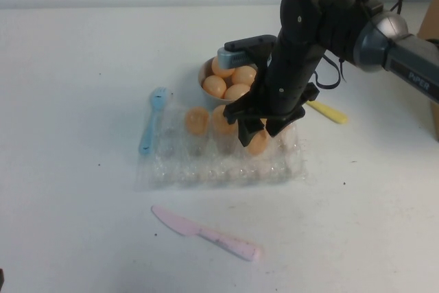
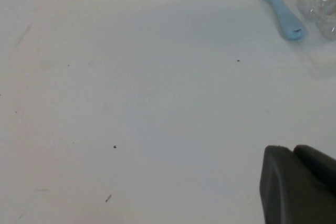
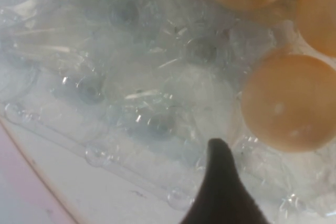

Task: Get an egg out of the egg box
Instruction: Pick up the egg from the plastic box

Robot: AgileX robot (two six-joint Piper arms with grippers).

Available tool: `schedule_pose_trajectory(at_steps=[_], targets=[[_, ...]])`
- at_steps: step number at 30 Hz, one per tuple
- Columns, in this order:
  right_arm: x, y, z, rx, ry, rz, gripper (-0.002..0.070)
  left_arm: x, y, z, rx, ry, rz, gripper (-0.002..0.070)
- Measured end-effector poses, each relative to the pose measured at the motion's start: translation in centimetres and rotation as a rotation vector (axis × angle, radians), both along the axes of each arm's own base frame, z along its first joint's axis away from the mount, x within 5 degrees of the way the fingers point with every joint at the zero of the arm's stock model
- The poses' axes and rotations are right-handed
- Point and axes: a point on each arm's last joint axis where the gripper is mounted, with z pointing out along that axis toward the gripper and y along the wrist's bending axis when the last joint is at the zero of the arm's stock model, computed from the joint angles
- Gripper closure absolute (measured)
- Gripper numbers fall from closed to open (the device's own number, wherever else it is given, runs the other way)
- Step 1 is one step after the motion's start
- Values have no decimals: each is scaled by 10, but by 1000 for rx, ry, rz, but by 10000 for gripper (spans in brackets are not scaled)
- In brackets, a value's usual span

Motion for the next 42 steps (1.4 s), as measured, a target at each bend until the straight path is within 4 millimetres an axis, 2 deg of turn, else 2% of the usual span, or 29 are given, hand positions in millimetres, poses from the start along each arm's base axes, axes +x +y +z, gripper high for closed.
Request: schedule_pose_trajectory(at_steps=[11,14,20,23,29,33,42], targets=[[2,1,2,12,-18,-24,296,0,0,0,0,0,0,678],[7,2,13,13,-56,-9,298,0,0,0,0,0,0,678],[18,-7,51,-28,-236,25,298,0,0,0,0,0,0,678],[23,-16,51,-49,-245,13,298,0,0,0,0,0,0,678],[35,-43,33,-103,-208,41,298,0,0,0,0,0,0,678],[37,-48,32,-59,-202,133,298,0,0,0,0,0,0,678],[41,-54,35,-2,-303,547,298,0,0,0,0,0,0,678]])
